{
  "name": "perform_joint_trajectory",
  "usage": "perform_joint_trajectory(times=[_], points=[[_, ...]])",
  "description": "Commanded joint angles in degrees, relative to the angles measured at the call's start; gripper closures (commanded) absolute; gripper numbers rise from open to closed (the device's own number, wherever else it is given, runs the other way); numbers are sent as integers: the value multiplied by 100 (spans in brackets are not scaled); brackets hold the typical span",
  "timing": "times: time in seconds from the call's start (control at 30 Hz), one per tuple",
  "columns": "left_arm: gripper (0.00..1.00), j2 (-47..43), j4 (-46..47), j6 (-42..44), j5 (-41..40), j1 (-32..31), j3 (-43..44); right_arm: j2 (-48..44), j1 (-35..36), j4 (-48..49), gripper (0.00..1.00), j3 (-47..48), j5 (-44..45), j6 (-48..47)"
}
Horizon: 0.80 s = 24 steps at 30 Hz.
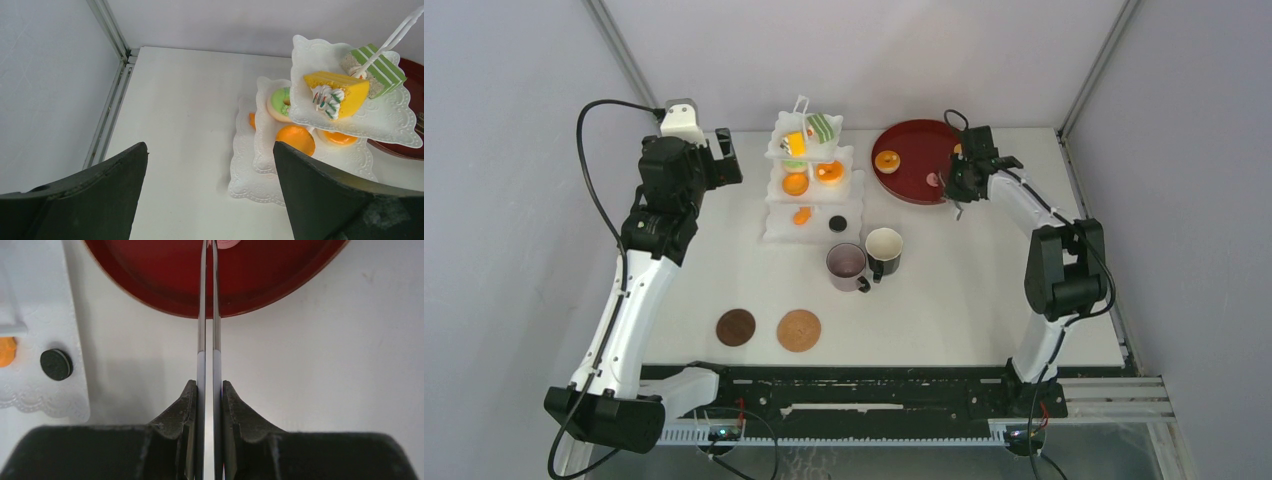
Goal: Serve the afternoon tea
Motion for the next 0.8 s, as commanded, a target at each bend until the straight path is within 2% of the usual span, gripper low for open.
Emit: perform_joint_trajectory(times=[0.0, 0.13, 0.3, 0.37, 0.63, 0.77], points=[[0, -31, 184, 79, 13, 8, 63, -355, 42, 312, 100, 189, -116, -10], [0, -13, 183, 67, 33, 10, 70, -625, -31, 471, 98, -75, -47, -149], [0, -15, 182, 75, 28, 12, 68, -679, 93, 209, 72, -299, 459, -509], [0, -20, 182, 89, 35, 9, 69, -726, 150, 186, 65, -441, 578, -598], [0, -31, 183, 75, 59, 12, 81, -686, 332, 151, 52, -561, 763, -755], [0, -13, 185, 66, 70, 7, 81, -602, 348, 224, 51, -493, 687, -802]])
